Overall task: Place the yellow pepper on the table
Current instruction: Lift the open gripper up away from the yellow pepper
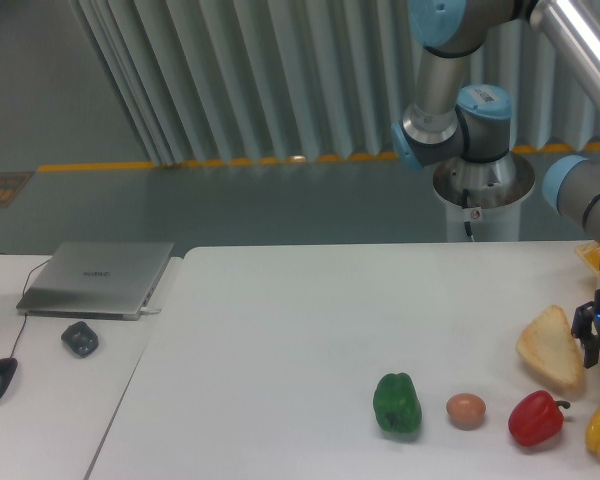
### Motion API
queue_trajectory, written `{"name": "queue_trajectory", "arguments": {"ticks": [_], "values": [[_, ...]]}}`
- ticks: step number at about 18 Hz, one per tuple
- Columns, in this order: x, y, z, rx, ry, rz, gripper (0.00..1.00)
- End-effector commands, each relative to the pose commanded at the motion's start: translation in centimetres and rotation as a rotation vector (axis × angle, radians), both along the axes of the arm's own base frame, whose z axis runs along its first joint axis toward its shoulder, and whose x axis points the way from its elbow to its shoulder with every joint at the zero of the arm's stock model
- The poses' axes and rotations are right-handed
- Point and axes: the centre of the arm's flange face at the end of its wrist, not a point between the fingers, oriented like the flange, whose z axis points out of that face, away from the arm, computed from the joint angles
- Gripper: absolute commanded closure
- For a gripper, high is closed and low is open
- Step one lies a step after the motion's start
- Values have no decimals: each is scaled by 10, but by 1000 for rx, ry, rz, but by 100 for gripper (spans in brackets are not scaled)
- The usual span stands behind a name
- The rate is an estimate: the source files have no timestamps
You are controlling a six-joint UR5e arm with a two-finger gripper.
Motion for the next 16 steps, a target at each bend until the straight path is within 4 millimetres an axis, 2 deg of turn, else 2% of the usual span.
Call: {"name": "queue_trajectory", "arguments": {"ticks": [5, 10, 16], "values": [[-4, -14, 8, -131, 50, -43, 0], [1, -18, 17, -139, 43, -59, 0], [3, -45, 45, -152, 10, -25, 0]]}}
